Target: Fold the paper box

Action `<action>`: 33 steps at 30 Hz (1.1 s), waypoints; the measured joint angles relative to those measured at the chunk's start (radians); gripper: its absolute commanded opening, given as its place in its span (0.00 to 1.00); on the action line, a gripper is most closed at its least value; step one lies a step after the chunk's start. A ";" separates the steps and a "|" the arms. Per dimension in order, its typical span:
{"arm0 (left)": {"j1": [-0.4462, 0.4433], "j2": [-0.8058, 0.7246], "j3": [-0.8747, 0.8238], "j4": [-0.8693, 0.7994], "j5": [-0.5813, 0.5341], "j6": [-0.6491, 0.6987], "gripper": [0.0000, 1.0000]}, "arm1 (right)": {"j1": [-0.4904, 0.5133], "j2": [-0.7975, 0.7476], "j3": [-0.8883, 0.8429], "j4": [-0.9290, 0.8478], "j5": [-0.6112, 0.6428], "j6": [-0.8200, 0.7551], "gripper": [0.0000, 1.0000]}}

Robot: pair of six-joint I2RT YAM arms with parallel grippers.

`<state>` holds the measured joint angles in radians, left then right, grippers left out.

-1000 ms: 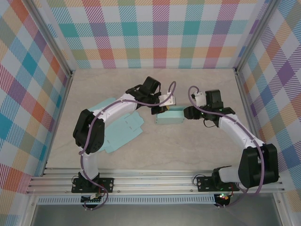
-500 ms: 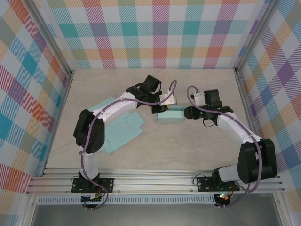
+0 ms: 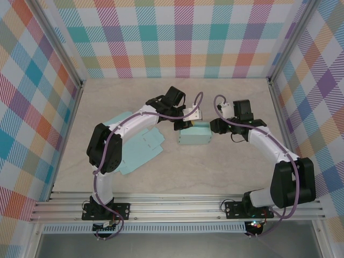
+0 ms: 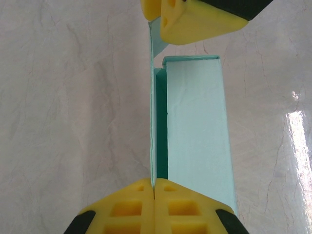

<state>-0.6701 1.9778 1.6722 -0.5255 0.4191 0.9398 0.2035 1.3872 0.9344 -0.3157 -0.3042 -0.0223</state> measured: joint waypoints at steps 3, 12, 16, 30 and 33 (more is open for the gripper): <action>0.000 0.000 0.000 0.000 0.003 0.000 0.00 | 0.001 0.015 0.000 0.003 0.008 0.007 0.34; 0.000 0.000 0.000 0.003 0.005 -0.008 0.00 | 0.007 0.031 0.001 0.010 0.015 0.031 0.08; -0.001 0.003 0.000 0.019 -0.018 -0.050 0.09 | 0.029 0.031 0.001 0.020 0.052 0.053 0.00; -0.002 -0.005 -0.115 0.259 -0.172 -0.322 0.58 | 0.095 0.012 0.001 0.023 0.167 0.090 0.00; 0.007 -0.026 -0.121 0.262 -0.176 -0.355 0.63 | 0.095 0.010 0.003 0.011 0.166 0.084 0.00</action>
<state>-0.6628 1.9514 1.5517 -0.2630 0.2432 0.5850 0.2985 1.3968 0.9379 -0.3046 -0.1379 0.0612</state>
